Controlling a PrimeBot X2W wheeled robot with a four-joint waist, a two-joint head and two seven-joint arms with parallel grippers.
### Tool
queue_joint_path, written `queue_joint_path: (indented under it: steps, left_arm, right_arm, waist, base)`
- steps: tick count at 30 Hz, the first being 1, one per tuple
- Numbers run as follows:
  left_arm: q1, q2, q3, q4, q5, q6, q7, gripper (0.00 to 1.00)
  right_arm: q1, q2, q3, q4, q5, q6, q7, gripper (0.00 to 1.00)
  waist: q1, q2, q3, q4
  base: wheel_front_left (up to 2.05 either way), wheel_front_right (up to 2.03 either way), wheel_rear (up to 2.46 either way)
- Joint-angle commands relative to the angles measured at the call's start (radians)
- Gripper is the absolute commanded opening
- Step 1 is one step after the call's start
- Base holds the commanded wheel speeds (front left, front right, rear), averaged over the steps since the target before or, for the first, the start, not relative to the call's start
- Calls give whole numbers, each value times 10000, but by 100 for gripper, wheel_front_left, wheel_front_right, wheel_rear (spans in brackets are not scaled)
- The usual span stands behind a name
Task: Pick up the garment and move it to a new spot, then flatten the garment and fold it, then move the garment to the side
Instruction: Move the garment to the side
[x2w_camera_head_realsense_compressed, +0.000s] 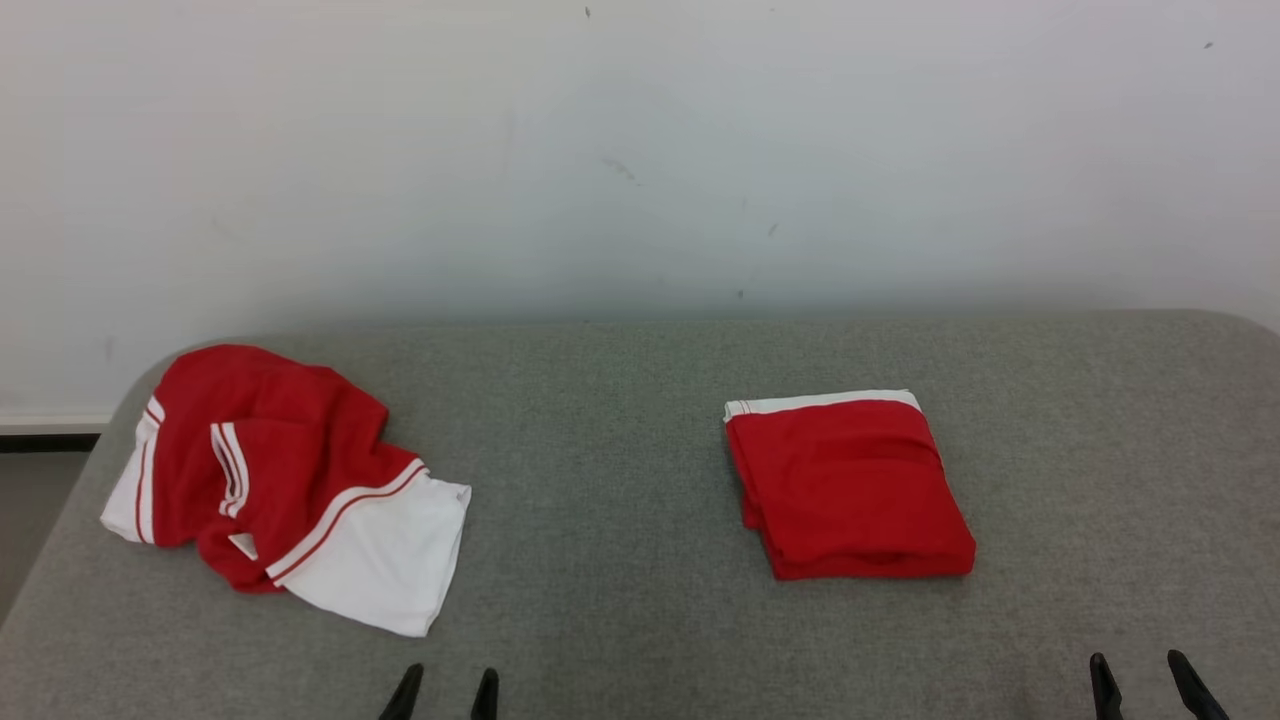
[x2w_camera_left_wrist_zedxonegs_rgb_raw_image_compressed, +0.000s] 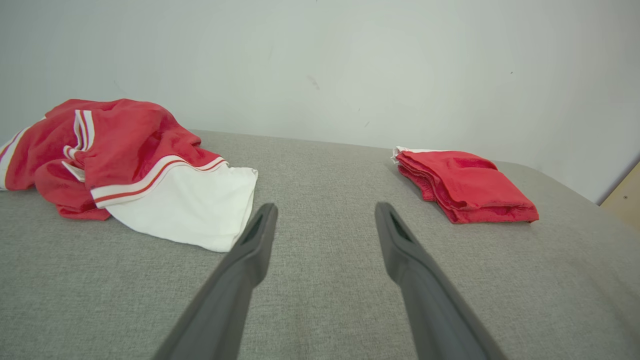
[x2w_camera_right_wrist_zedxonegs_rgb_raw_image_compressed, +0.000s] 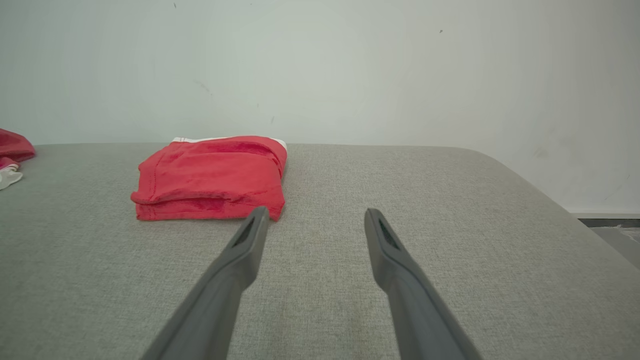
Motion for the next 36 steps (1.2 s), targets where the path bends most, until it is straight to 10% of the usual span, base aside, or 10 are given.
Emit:
queue_joint_path:
  steps: [1, 14, 28, 36]
  left_arm:
    - [6, 32, -4, 23, 82, 15, -4, 100]
    - [-152, 34, -110, -24, 27, 32, -2, 100]
    - [-1296, 34, -606, 239, 307, -121, -4, 100]
    - [-1853, 32, -1261, 682, 375, -198, -4, 100]
  right_arm:
    - [-9, -77, 40, 28, 125, -3, -30, 100]
    - [-657, -383, 841, 476, 1521, -3, 127, 100]
    - [-4417, -1838, 1298, 1103, 7030, -5, 6041, 100]
    - [-5936, -2050, 1110, 2367, 8285, -5, 7480, 100]
  waist:
    - [0, -1, 26, 11]
    - [0, -1, 314, -47]
    - [0, -1, 2211, 594]
    - [0, -1, 2963, 1396]
  base:
    - [0, 0, 0]
    - [0, 0, 0]
    - [0, 0, 0]
    - [0, 0, 0]
